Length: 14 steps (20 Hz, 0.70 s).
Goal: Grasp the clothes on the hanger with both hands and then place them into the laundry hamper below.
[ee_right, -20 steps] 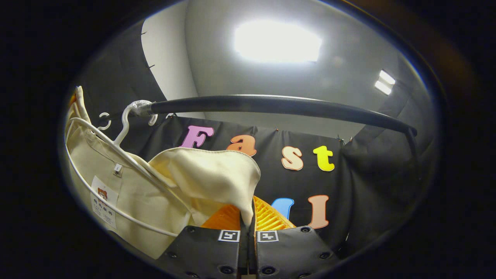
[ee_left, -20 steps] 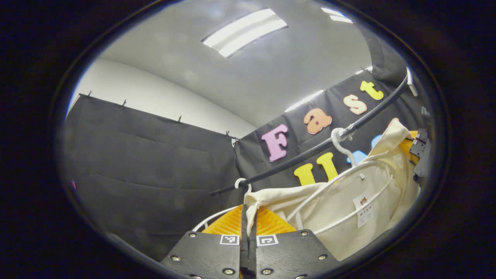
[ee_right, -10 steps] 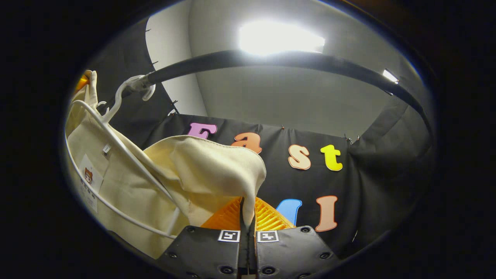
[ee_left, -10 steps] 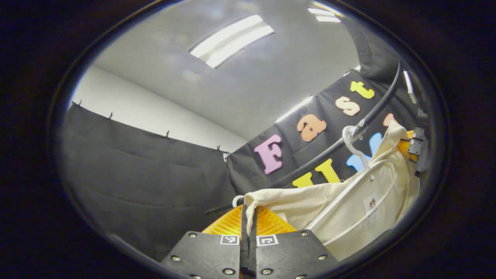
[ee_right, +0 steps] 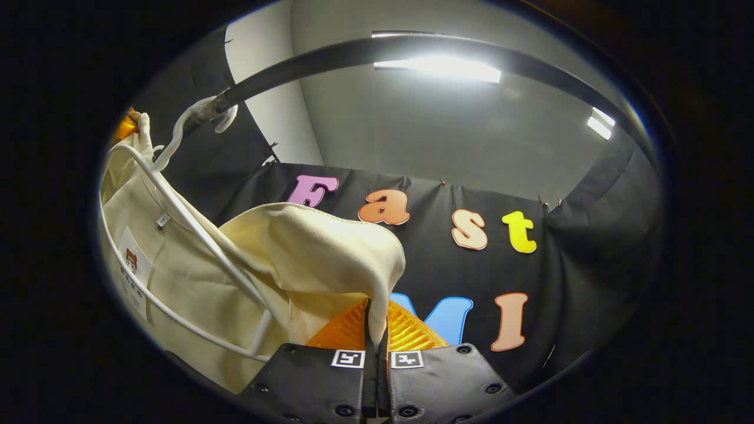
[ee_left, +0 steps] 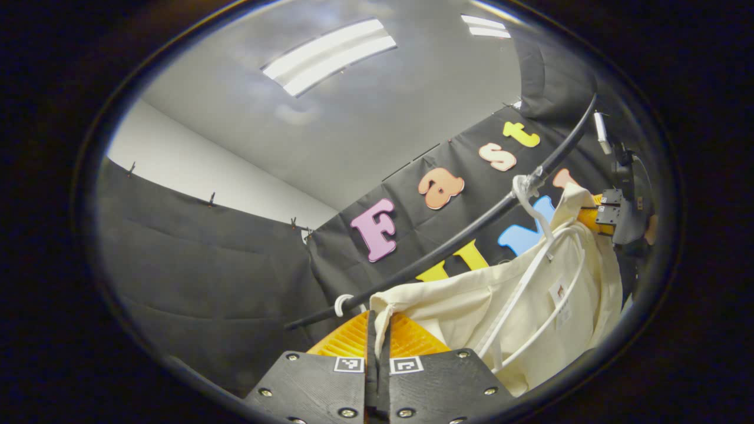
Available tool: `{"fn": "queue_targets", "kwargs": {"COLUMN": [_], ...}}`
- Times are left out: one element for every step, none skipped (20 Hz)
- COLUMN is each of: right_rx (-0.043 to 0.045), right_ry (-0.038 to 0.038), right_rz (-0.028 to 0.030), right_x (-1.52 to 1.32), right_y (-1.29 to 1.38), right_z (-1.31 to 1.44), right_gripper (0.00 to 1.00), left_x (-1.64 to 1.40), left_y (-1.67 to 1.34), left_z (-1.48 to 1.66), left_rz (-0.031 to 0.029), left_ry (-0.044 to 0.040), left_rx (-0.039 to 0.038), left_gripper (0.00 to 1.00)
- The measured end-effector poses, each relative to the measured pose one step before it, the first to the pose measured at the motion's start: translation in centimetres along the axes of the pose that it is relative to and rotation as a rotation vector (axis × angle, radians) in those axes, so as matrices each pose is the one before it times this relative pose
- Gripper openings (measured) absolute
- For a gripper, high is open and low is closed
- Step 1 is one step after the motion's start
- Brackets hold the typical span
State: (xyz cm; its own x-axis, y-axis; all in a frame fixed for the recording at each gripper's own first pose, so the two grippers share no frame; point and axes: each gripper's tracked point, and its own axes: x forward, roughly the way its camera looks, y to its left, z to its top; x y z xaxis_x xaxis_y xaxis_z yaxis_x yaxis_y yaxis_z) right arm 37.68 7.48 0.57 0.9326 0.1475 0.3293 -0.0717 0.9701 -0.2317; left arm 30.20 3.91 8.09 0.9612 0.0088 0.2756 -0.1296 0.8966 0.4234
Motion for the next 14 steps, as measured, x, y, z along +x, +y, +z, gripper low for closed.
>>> {"fn": "queue_targets", "kwargs": {"right_rx": [0.01291,0.01086,0.01045,0.01624,0.0246,0.02525,0.0221,0.0358,0.05261,0.06109,0.05558,0.04405,0.01846,-0.0016], "right_ry": [0.01932,0.01467,0.0209,0.02071,0.01281,0.00906,0.01491,0.01639,0.02196,0.02145,0.01825,0.00237,-0.01872,-0.01849], "right_rz": [0.00414,0.00698,0.00731,0.00932,0.00759,0.00895,0.01549,0.0175,0.0204,0.02806,0.02017,0.0096,0.00052,0.00008], "right_x": [0.111,0.528,0.38,0.543,0.587,0.232,0.172,0.029,0.047,-0.228,-0.083,-0.108,-0.07,0.268], "right_y": [0.329,0.699,0.395,0.099,-0.276,-0.223,0.083,0.033,0.145,0.173,-0.074,0.008,-0.159,-0.407], "right_z": [-0.781,-0.447,-0.662,-0.646,-0.421,-0.31,-0.257,-0.292,-0.117,-0.069,-0.013,0.576,0.925,0.816], "right_gripper": [0.02,0.02,0.02,0.02,0.02,0.02,0.02,0.02,0.02,0.02,0.02,0.02,0.02,0.01], "left_x": [-0.336,-0.324,-0.318,-0.315,-0.377,-0.321,-0.245,-0.04,-0.026,-0.094,-0.136,0.04,0.17,0.321], "left_y": [-0.297,-0.387,-0.534,-0.274,-0.3,-0.14,-0.089,-0.106,0.023,0.038,-0.086,-0.131,-0.043,0.024], "left_z": [-1.171,-0.748,-0.701,-0.538,-0.04,0.103,0.074,-0.094,-0.415,-0.153,-0.12,0.028,-0.033,0.137], "left_rz": [-0.00991,-0.0073,-0.01078,-0.00728,-0.00932,-0.00571,-0.0075,-0.01251,-0.01354,-0.01452,-0.01913,-0.02029,-0.02155,-0.01596], "left_ry": [0.01626,0.01348,0.00982,0.00573,-0.00716,-0.00827,-0.00793,-0.00032,0.01164,0.00515,0.00857,0.0097,0.00454,0.00598], "left_rx": [-0.01189,-0.0123,-0.01072,-0.01237,-0.03049,-0.03645,-0.0343,-0.02931,-0.02463,-0.02393,-0.01853,-0.00754,0.01882,0.03415], "left_gripper": [0.01,0.01,0.01,0.01,0.01,0.01,0.01,0.01,0.01,0.02,0.01,0.01,0.01,0.01]}}
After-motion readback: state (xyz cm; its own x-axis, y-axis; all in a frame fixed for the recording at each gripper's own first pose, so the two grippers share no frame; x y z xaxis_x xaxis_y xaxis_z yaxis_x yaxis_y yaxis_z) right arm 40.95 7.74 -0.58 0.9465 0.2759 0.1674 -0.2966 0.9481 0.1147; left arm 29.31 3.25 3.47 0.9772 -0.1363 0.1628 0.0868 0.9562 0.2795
